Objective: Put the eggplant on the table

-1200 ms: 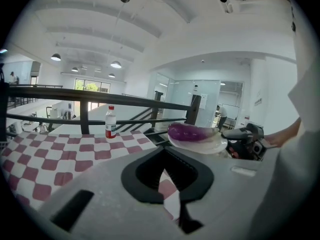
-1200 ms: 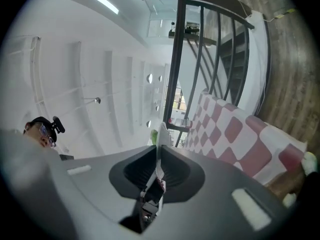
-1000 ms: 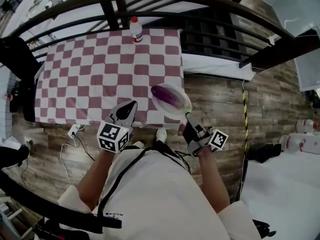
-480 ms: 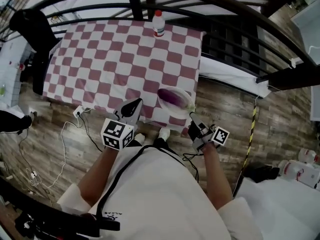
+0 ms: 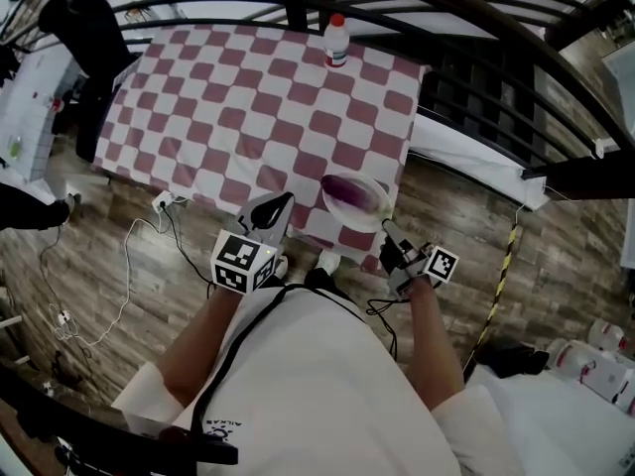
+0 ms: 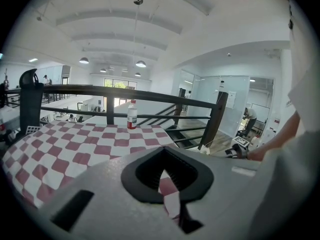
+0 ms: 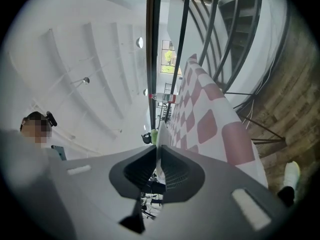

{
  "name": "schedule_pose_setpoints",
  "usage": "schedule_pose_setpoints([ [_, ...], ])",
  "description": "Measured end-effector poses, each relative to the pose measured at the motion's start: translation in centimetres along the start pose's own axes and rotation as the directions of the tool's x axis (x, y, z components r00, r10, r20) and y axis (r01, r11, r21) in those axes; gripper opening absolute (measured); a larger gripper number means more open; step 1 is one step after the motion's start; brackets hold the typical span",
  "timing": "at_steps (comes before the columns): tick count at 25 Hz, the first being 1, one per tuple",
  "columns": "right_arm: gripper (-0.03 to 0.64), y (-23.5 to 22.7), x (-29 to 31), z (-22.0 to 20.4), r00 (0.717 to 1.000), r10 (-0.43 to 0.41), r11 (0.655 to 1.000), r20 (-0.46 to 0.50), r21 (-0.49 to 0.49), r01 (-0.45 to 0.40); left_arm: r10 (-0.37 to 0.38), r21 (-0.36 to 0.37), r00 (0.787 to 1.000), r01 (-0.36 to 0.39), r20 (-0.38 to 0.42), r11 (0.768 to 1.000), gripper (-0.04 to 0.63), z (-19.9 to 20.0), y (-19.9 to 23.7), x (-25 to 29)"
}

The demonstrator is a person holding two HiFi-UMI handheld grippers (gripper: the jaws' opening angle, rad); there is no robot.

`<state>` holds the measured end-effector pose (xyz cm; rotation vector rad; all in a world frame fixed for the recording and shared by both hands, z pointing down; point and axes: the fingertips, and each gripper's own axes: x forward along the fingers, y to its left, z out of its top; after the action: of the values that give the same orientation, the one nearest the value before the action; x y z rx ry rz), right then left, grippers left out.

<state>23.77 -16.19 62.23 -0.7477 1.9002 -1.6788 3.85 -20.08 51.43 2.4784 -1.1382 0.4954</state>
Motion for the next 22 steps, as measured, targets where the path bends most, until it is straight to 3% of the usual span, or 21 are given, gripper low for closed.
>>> schedule_pose_setpoints([
  [22,0.037,-3.7,0.5,0.0,0.999,-0.032,0.999,-0.037,0.040,0.033,0.011,0.013,0.998,-0.010,-0.061,1.000,0.000,-1.6,-0.8,0.7],
])
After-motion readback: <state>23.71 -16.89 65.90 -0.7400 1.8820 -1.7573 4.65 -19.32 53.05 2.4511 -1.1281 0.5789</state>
